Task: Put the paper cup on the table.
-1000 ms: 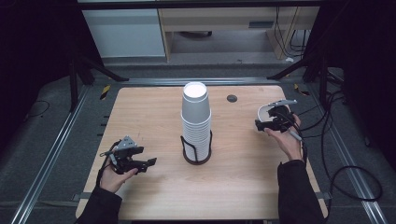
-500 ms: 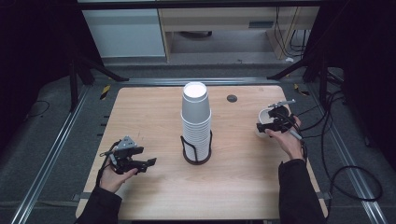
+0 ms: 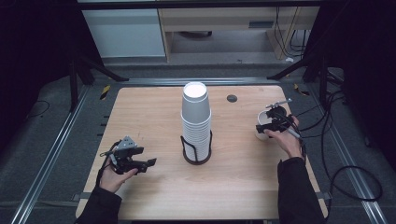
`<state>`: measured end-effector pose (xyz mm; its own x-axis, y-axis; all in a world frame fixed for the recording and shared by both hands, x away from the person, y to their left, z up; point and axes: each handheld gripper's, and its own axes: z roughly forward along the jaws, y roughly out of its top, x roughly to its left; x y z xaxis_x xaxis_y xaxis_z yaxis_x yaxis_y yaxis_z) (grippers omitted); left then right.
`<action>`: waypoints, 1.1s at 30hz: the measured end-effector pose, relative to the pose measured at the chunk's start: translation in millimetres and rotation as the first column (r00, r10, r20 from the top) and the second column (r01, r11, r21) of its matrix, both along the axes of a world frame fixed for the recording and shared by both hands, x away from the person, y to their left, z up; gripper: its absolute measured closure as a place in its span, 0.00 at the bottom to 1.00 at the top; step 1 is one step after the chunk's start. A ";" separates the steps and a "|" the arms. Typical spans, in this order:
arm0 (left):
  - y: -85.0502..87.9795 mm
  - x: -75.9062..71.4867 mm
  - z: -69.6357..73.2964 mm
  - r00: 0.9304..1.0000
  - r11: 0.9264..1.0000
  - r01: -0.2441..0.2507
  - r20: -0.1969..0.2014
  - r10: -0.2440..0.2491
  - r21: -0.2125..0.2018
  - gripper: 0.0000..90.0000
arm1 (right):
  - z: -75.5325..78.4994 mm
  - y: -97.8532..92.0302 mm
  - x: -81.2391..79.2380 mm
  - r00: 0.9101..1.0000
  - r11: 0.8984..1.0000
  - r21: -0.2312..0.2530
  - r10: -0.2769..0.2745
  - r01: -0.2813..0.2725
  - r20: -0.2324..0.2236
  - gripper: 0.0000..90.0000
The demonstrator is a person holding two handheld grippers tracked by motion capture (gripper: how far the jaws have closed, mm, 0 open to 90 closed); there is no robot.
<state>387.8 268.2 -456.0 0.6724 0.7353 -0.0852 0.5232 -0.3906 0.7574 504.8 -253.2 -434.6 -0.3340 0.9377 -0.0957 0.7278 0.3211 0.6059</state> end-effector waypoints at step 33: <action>-0.7 0.2 -1.5 1.000 1.000 0.006 -0.008 -0.006 0.003 0.24 | 13.1 3.4 -10.5 0.999 0.999 0.038 0.008 -0.010 0.042 0.01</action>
<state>388.0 267.6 -457.5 0.6758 0.7318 -0.0884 0.5270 -0.3959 0.7520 494.4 -249.8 -421.5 -0.3386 0.9380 -0.0744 0.6986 0.3036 0.6480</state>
